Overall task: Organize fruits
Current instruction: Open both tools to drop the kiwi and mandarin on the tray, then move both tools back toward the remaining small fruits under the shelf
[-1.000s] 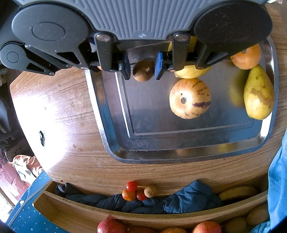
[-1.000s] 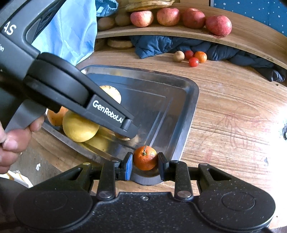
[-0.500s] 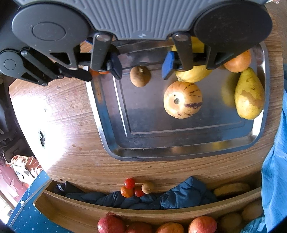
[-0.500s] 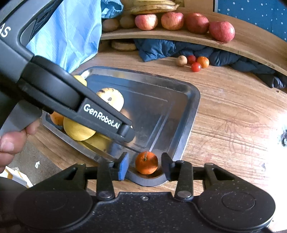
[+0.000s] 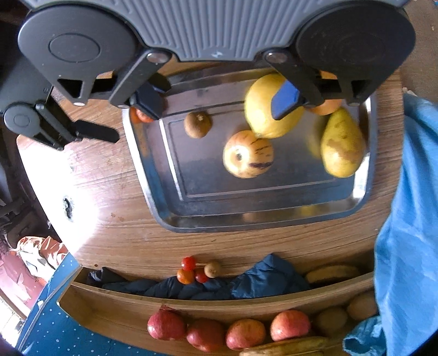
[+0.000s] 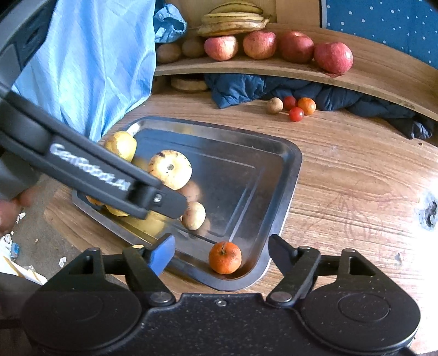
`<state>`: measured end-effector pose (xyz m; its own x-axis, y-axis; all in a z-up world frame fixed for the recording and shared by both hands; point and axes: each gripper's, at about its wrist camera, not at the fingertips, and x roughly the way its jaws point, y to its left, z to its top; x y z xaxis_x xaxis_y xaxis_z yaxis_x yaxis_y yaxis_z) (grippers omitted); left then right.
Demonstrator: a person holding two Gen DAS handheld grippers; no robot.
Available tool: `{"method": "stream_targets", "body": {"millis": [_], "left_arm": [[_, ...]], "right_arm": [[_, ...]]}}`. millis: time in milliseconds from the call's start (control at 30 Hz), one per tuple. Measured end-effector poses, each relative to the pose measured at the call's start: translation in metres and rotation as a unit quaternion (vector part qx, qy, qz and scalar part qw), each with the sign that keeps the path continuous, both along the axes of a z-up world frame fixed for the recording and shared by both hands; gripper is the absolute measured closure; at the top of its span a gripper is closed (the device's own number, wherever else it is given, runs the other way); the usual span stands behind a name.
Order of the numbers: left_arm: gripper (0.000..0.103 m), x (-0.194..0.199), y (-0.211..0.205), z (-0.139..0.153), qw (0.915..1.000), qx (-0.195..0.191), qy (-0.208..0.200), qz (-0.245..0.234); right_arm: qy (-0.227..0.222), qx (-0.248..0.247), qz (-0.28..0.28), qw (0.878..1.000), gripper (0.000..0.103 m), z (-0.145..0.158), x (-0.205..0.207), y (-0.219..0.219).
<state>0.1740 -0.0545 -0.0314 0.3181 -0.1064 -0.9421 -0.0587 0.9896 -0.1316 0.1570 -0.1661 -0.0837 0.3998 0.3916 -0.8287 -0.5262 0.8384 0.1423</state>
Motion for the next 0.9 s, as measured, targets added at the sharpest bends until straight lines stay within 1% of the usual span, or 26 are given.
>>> {"method": "stream_targets", "body": {"millis": [100,200,367,467,633,733,900], "left_arm": [[0.007,-0.008,0.006,0.001,0.9999,0.006,0.010,-0.002],[0.005,-0.017,0.013,-0.001,0.9994,0.017,0.029,-0.005],[0.003,-0.028,0.030,-0.009,0.9974,0.034,0.062,0.018],[0.003,-0.030,0.038,-0.014,0.9952,0.045,0.079,0.036],[0.003,-0.030,0.055,-0.018,0.9918,0.055,0.096,0.064],[0.003,-0.028,0.063,-0.018,0.9906,0.059,0.098,0.074],[0.002,-0.020,0.073,-0.015,0.9905,0.065,0.096,0.074]], "right_arm": [[0.001,0.001,0.002,1.000,0.018,0.001,0.001,0.002],[0.003,0.003,0.003,1.000,0.014,0.002,0.002,0.005],[0.008,0.002,0.008,1.000,0.007,0.001,0.003,0.009],[0.010,0.002,0.011,1.000,0.005,0.000,0.004,0.013],[0.011,0.005,0.019,1.000,0.005,0.000,0.007,0.018],[0.012,0.007,0.021,1.000,0.005,-0.001,0.009,0.023],[0.013,0.010,0.024,1.000,0.005,-0.001,0.017,0.029]]}}
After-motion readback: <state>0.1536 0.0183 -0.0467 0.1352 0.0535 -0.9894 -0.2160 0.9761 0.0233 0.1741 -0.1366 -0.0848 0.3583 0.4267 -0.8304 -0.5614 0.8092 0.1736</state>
